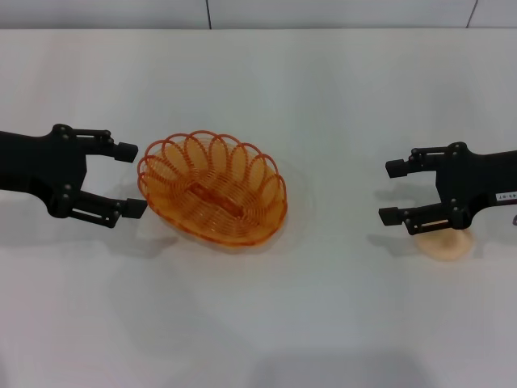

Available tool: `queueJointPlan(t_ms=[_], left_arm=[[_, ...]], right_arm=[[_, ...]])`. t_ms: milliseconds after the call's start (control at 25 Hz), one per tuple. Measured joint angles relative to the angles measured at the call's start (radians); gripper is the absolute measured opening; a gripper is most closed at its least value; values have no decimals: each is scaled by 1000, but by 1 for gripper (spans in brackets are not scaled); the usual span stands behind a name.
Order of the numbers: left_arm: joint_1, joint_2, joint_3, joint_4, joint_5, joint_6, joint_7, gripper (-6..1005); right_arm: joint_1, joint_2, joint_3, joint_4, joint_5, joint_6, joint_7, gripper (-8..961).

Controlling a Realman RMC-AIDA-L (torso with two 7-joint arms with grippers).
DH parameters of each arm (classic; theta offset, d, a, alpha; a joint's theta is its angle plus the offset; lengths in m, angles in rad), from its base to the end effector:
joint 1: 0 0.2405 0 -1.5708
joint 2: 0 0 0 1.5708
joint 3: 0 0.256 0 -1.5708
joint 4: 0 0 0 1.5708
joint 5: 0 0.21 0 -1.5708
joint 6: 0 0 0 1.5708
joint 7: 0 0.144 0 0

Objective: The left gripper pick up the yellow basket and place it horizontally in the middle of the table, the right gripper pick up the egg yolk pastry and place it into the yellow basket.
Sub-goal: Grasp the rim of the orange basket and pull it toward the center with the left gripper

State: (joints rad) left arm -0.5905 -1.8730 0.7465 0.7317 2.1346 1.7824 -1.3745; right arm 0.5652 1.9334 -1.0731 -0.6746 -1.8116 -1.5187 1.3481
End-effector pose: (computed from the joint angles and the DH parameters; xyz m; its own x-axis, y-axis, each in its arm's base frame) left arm -0.2677 0.3370 0.0773 0.9450 0.2126 0.2485 0.2423 -0.9655 -0.0956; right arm 0.2450 0.3478 0.0158 0.9247 -0.1754 -0.3378 -0.2298 -0.9648 -0.1282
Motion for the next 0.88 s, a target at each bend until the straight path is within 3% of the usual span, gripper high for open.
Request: queueJointPlan(t_ms=[320,560,640,880], left_arm=[[-3,-7,-7,14,-3,-23,-43,858],[29,-74,-2,274,6,-51,-319,851],[33,-84,-2,344,16,-55,-417,848],[-9,-72,-3,417,107,-71,-714,840]], right_arm=[[-1,3,6,-1,0,3,-7,770],[-22,5,7,-36,1,6,-8,767],[-37,11,7,-61,1,8,-11,766],[-59,24,8,-87,2,9,-39,762]])
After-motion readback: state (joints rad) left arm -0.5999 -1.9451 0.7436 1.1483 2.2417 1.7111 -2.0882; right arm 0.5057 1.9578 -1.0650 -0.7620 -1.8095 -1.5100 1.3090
